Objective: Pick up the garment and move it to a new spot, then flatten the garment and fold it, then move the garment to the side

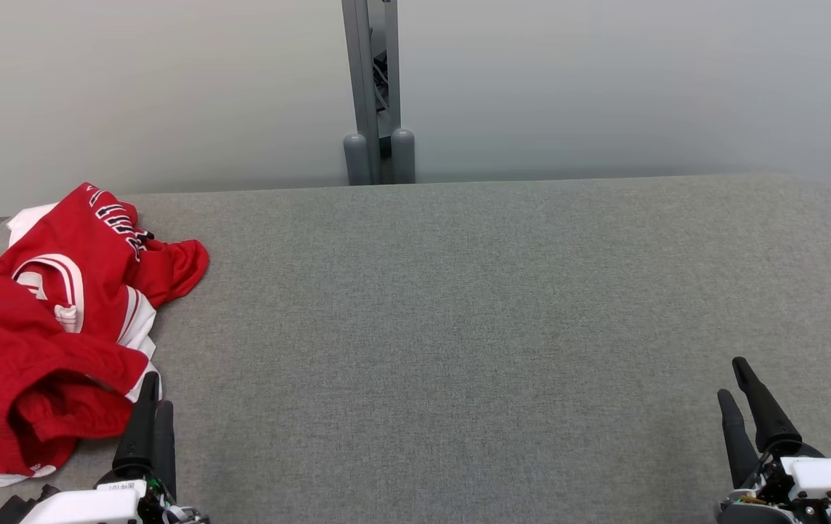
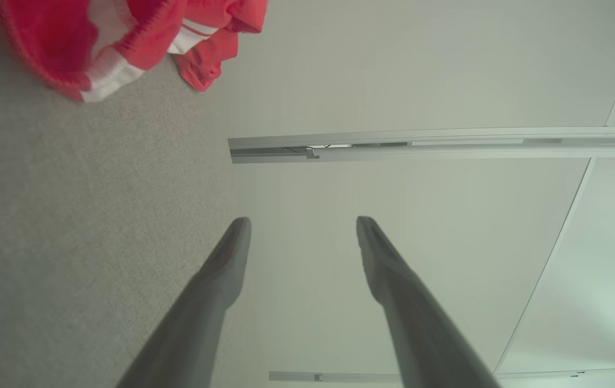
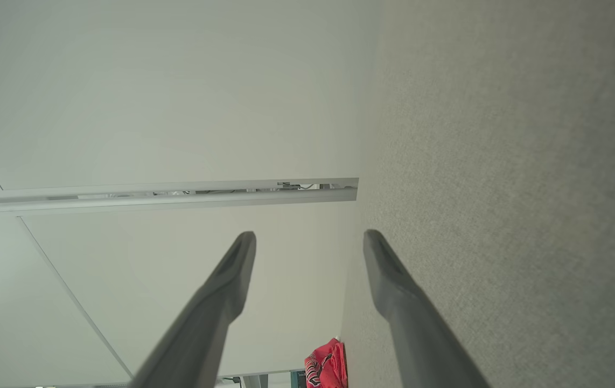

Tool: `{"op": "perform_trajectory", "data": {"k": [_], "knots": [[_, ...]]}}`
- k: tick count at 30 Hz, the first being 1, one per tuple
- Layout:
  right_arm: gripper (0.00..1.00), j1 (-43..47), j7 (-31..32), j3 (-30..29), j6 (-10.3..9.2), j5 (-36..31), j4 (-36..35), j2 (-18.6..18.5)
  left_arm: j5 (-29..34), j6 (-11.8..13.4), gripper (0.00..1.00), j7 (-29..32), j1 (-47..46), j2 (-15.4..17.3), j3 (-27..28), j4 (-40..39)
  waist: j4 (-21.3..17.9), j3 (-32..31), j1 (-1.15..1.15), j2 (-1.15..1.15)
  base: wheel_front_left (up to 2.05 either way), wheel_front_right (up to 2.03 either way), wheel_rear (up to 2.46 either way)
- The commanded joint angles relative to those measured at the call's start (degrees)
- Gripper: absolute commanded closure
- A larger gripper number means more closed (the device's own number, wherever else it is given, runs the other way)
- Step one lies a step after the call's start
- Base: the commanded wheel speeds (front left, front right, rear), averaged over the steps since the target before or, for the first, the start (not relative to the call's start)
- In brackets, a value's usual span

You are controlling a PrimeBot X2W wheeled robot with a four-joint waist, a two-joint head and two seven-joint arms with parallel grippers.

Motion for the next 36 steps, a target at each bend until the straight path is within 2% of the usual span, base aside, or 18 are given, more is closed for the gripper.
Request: {"op": "perform_trajectory", "data": {"k": [1,8,15,23,36], "knots": [[0.00,-1.21,-0.86,0.57,0.05,-0.59,-1.04,-0.48,0.70,-0.08,0.00,-0.58,-1.16,0.56,-0.38,-1.41,-0.01,-0.01,0.00,0.00,0.00,0.00,0.00],[0.00,-1.36,-3.03,1.57,0.05,-3.17,-1.29,-0.62,3.00,-0.10,0.00,-2.39,-0.91,0.67,-1.27,-2.47,-0.04,-0.01,0.00,0.00,0.00,0.00,0.00],[0.00,-1.59,-5.04,1.59,0.06,-9.03,-2.82,-0.75,8.01,0.34,0.00,-4.05,-1.12,0.76,-1.73,-3.85,-0.08,0.00,0.00,0.00,0.00,0.00,0.00],[0.00,-1.89,-7.15,2.07,0.07,-18.30,-5.91,-0.87,16.59,1.60,0.00,-5.79,-1.61,0.86,-2.52,-6.12,-0.13,0.06,0.00,0.00,0.00,0.00,0.00],[0.00,-2.09,-10.23,4.75,0.08,-36.04,-10.07,-1.06,33.99,3.11,0.00,-8.32,-1.75,0.98,-3.91,-8.23,-0.14,0.21,0.00,0.00,0.00,0.00,0.00]]}}
